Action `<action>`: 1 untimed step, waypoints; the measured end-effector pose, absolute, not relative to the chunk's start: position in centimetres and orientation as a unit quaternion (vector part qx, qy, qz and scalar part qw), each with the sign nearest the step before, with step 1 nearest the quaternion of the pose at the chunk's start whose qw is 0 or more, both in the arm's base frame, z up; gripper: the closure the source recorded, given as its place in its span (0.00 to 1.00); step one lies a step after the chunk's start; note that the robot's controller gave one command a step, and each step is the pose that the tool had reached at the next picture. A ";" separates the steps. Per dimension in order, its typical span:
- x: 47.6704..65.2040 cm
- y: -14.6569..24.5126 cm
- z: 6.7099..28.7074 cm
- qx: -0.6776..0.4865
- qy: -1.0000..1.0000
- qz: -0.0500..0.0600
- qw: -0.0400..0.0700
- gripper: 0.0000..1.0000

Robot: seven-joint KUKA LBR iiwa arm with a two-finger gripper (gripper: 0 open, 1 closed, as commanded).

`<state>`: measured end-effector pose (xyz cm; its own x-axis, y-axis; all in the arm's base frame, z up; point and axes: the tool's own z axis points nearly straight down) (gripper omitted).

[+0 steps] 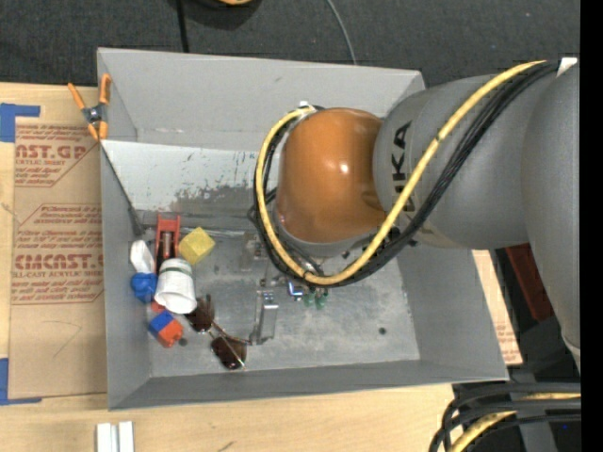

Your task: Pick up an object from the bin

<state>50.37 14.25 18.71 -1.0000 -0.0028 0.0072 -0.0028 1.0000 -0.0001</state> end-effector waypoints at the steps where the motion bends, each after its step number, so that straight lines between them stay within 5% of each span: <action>1: 50.5 14.2 19.2 0.000 -1.000 -0.001 0.000 0.00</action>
Offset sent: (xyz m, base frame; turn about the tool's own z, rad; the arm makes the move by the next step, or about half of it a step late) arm -0.0119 -0.0006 -0.1171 -0.6388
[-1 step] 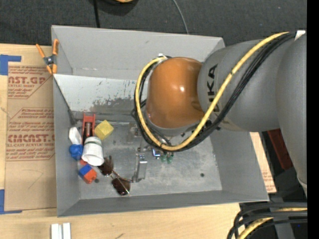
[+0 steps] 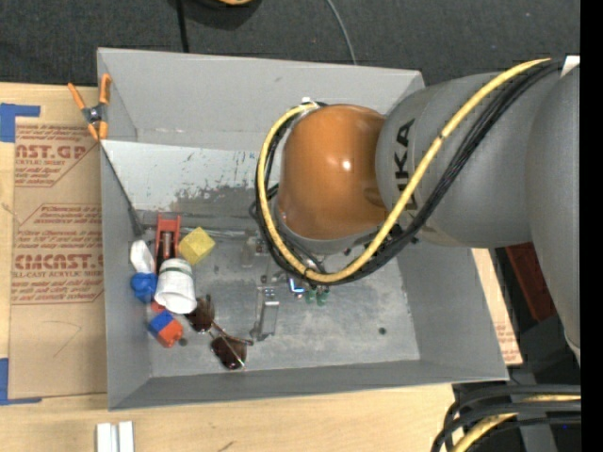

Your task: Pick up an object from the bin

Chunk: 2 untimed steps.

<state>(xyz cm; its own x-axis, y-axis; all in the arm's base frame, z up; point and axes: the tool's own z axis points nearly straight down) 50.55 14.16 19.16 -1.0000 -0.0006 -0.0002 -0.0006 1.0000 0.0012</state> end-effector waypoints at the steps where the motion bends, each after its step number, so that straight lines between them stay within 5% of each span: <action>1: 50.2 14.3 14.7 -0.129 0.992 0.001 0.003 0.00; 2: 49.4 14.4 10.0 -0.230 0.973 0.001 -0.003 0.00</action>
Offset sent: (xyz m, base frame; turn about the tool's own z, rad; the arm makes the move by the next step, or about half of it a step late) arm -0.0212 0.0079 -0.0539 -0.6707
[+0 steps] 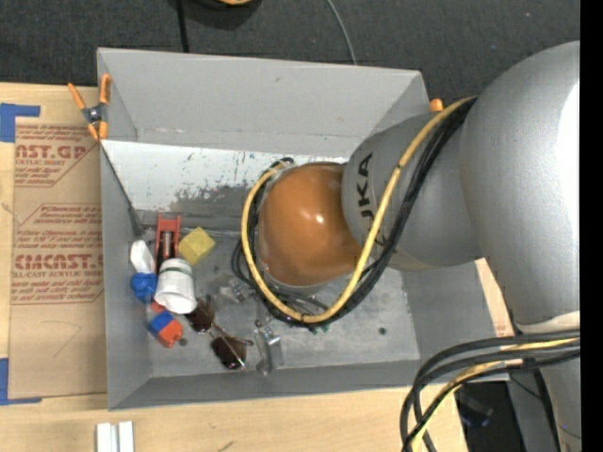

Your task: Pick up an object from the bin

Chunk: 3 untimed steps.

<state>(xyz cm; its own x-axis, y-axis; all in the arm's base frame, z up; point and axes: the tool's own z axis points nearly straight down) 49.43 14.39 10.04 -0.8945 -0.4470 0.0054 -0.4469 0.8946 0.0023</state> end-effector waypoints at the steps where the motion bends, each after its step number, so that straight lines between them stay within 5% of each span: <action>1: 48.2 15.2 13.1 0.272 -0.962 -0.001 -0.003 0.00; 2: 48.5 16.2 9.7 0.343 -0.939 -0.001 -0.001 0.00; 3: 50.7 17.6 7.0 0.449 -0.893 -0.002 -0.005 1.00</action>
Offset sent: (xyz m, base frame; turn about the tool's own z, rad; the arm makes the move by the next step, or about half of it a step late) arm -0.0065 0.0250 -0.0304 -0.3652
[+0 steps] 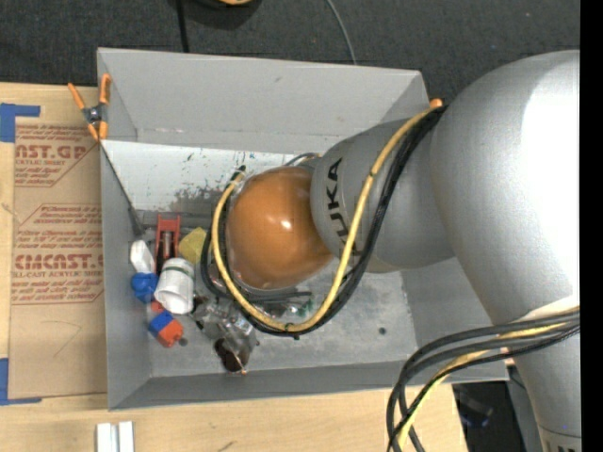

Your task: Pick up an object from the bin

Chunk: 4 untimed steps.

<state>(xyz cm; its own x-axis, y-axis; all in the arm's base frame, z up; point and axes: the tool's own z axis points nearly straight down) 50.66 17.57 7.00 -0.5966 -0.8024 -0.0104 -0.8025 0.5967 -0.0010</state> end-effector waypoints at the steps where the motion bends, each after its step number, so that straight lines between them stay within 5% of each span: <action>1: 50.7 17.6 7.0 -0.449 0.893 0.002 0.005 1.00; 4: 50.3 17.5 10.4 -0.449 0.893 0.003 -0.001 1.00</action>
Offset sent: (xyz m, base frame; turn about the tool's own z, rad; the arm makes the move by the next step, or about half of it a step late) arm 0.0002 0.0000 0.0152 0.0000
